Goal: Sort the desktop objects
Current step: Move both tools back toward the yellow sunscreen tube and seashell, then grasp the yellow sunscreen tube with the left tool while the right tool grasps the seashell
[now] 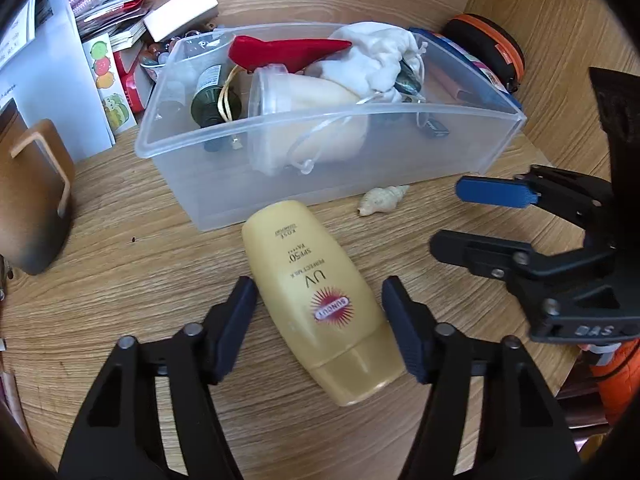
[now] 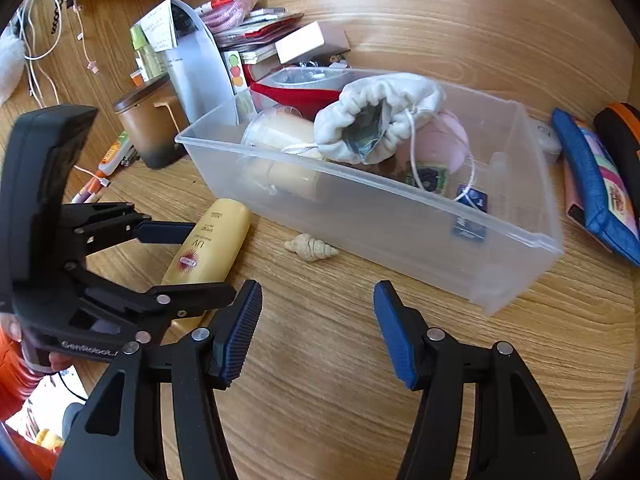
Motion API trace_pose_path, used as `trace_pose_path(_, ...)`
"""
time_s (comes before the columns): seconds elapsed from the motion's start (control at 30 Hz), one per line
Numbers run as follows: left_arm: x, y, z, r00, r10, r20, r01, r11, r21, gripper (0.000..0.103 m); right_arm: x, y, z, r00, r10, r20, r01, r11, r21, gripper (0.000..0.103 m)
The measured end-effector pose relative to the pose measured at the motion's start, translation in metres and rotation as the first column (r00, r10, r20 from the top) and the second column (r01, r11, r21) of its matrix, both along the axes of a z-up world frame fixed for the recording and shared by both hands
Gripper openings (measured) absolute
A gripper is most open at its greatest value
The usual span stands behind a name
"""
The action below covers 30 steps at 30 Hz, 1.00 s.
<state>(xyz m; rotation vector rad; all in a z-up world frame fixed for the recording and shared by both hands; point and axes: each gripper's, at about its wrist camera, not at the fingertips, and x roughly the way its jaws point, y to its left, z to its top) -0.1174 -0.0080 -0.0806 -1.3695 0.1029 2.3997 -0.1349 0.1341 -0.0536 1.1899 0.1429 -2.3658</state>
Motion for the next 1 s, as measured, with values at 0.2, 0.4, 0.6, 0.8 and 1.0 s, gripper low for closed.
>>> trace_pose_path(0.2,-0.001,-0.010,0.002,1.000,0.008,0.002,-0.008,1.000,0.006,0.046,-0.008,-0.013,-0.005,1.000,0.005,0.000,-0.005,1.000,0.020,0.054)
trace_pose_path(0.4,0.000,-0.021,0.005,0.999,0.027,-0.017,-0.027,1.000,0.008,0.044,-0.013,-0.019,-0.026,1.000,0.008,-0.004,-0.008,0.999,0.040,0.054)
trace_pose_path(0.6,0.001,-0.036,0.006,1.000,0.027,-0.012,-0.027,0.999,0.036,0.043,-0.021,-0.016,-0.041,0.999,-0.027,0.038,0.027,1.000,0.000,0.050)
trace_pose_path(0.8,0.005,-0.033,0.008,0.999,0.018,-0.044,-0.017,1.000,0.021,0.040,-0.026,-0.023,-0.042,0.998,-0.048,0.028,0.048,0.999,0.005,0.043)
trace_pose_path(1.0,0.004,-0.034,0.017,0.999,0.007,-0.053,-0.004,0.998,0.055,0.031,-0.024,-0.035,-0.044,0.999,-0.039,0.001,0.039,0.998,0.039,0.028)
